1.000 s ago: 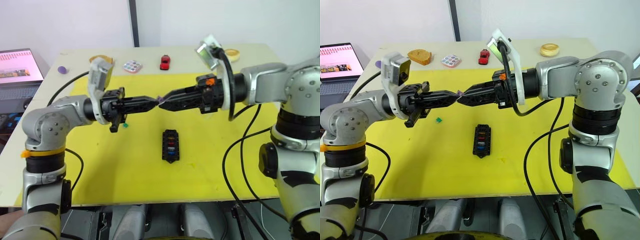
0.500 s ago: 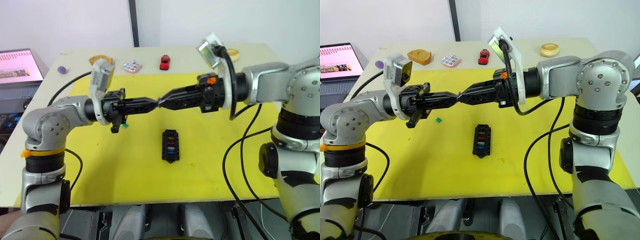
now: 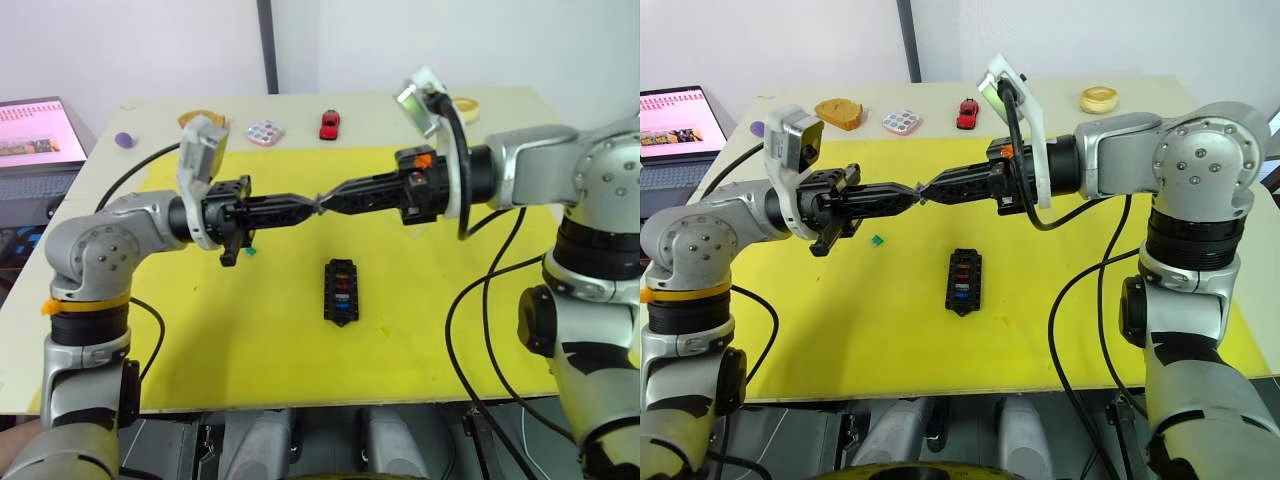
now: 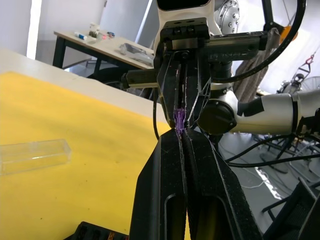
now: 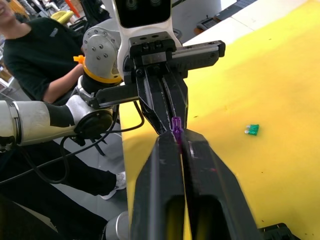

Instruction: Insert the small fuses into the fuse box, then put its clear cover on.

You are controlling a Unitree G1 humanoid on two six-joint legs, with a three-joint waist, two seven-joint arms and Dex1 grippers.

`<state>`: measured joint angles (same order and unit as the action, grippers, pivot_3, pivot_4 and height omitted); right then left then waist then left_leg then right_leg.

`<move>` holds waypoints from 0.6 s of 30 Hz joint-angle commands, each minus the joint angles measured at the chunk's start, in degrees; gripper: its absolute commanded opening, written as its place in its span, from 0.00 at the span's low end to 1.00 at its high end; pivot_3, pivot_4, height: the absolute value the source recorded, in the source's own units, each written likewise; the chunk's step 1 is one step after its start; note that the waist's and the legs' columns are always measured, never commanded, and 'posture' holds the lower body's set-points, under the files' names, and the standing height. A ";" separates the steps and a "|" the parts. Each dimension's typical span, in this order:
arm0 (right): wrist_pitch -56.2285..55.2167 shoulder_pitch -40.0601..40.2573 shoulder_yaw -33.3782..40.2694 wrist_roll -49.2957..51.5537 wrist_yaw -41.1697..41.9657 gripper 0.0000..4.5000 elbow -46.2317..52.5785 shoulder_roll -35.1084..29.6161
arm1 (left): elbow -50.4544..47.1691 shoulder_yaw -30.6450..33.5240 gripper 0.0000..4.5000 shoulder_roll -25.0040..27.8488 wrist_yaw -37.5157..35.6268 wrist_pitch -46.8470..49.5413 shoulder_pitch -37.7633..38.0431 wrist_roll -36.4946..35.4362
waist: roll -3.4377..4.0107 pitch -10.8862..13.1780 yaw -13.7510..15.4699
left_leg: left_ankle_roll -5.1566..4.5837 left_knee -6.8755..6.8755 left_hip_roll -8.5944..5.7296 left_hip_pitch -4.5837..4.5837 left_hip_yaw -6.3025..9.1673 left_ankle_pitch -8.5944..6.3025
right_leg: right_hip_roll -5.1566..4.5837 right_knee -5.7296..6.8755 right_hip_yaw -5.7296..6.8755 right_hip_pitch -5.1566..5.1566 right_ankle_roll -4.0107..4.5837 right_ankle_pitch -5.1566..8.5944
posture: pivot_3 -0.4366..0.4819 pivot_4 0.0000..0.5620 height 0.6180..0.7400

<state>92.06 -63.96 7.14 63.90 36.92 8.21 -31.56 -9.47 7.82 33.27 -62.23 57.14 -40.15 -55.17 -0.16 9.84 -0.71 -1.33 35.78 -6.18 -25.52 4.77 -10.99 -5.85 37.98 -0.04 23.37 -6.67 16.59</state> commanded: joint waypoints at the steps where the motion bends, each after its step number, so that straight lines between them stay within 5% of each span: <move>1: -0.27 -0.83 0.60 1.15 0.43 0.01 1.48 0.15 | -0.62 0.29 0.00 0.83 0.27 -0.78 -0.75 -0.45 | 0.00 0.00 0.01 | 0.00 0.00 0.00 0.00 0.00 0.00 | 0.00 0.00 0.00 0.00 0.00 0.00 | 0.48 0.27 1.00; 6: -1.23 -1.11 -2.49 -0.57 1.35 0.01 3.48 -2.01 | -0.49 -2.68 0.00 3.06 -0.03 -1.61 -0.58 3.27 | 0.00 0.00 0.01 | 0.00 0.00 0.00 0.00 0.00 0.00 | 0.00 0.00 0.00 0.00 0.00 0.00 | 0.48 0.27 1.00; 9: -4.96 -1.26 -10.92 -5.86 3.35 0.00 7.15 -6.94 | -0.54 -8.59 0.20 6.11 -3.67 -8.63 1.80 11.01 | 0.01 0.00 -0.04 | 0.00 -0.02 -0.01 0.00 -0.01 0.00 | -0.01 -0.02 -0.01 0.01 0.00 0.00 | 0.48 0.27 1.00; 16: -19.06 -1.58 -29.94 -20.82 12.37 0.00 10.90 -14.81 | 6.64 -20.99 0.99 8.28 -11.73 -34.69 7.90 31.17 | 0.02 0.01 -0.06 | 0.02 -0.20 0.01 0.00 -0.15 0.01 | -0.03 -0.12 -0.12 0.12 0.01 0.01 | 0.48 0.27 1.00; 18: -20.57 -1.62 -35.01 -24.43 14.17 0.00 10.51 -15.09 | 9.57 -22.22 0.99 6.67 -12.85 -39.52 7.61 33.52 | 0.01 0.01 0.01 | 0.02 -0.21 0.02 -0.03 -0.15 0.00 | -0.03 -0.12 -0.13 0.16 0.01 0.01 | 0.48 0.27 1.00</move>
<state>73.72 -64.03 -25.22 42.38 49.24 17.70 -46.16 -0.64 -14.35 40.51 -73.74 22.74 -31.29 -23.80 -0.15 9.85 -0.70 -1.31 35.57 -6.16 -25.58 4.63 -10.98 -5.88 37.86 -0.17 23.55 -6.66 16.60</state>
